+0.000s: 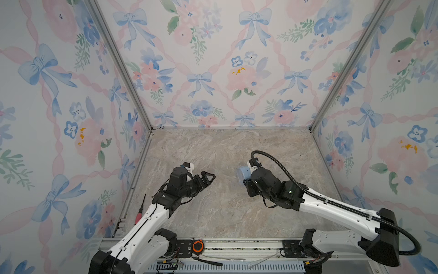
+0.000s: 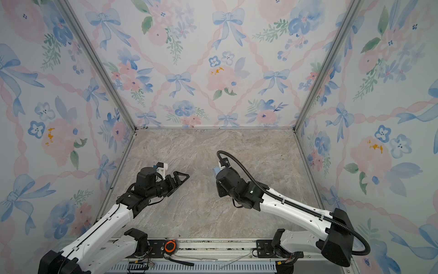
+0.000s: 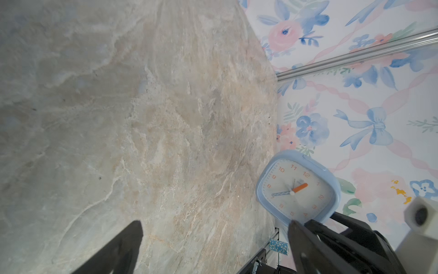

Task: Insert the battery into the alarm
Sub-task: Adjust the alarm at the center of the board.

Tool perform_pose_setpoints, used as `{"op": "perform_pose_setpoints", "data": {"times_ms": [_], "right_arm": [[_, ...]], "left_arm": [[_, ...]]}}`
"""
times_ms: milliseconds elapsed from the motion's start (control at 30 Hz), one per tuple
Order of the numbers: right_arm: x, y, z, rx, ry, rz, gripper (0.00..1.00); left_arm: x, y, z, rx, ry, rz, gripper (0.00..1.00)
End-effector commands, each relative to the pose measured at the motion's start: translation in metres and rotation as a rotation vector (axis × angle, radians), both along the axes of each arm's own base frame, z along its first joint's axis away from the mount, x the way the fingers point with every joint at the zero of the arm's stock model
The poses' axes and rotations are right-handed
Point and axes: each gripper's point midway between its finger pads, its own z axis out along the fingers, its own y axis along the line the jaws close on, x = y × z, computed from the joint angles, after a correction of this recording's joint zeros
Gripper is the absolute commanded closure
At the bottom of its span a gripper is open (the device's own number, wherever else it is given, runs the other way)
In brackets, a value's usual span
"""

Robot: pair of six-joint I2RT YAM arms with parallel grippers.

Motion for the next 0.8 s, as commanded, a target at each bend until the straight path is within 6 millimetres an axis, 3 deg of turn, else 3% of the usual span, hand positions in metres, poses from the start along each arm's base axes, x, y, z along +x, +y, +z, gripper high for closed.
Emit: {"op": "perform_pose_setpoints", "data": {"times_ms": [0,133,300,533,767], "right_arm": [[-0.017,0.012,-0.001,0.283,0.234,-0.033,1.00],[-0.022,0.016,-0.006,0.441,0.382,-0.068,1.00],[-0.030,0.030,-0.011,0.577,0.470,-0.056,1.00],[-0.035,0.046,-0.040,0.614,0.590,-0.042,1.00],[-0.033,0.056,-0.069,0.588,0.635,-0.053,1.00]], "left_arm": [[0.005,0.013,0.013,0.008,-0.136,0.066,0.02],[0.002,0.007,0.001,-0.102,-0.087,0.037,0.02],[-0.003,-0.012,-0.019,-0.111,0.003,-0.086,0.04],[-0.004,-0.020,-0.013,-0.105,-0.007,-0.137,0.06],[-0.010,-0.024,-0.025,-0.092,0.022,-0.151,0.07]]}}
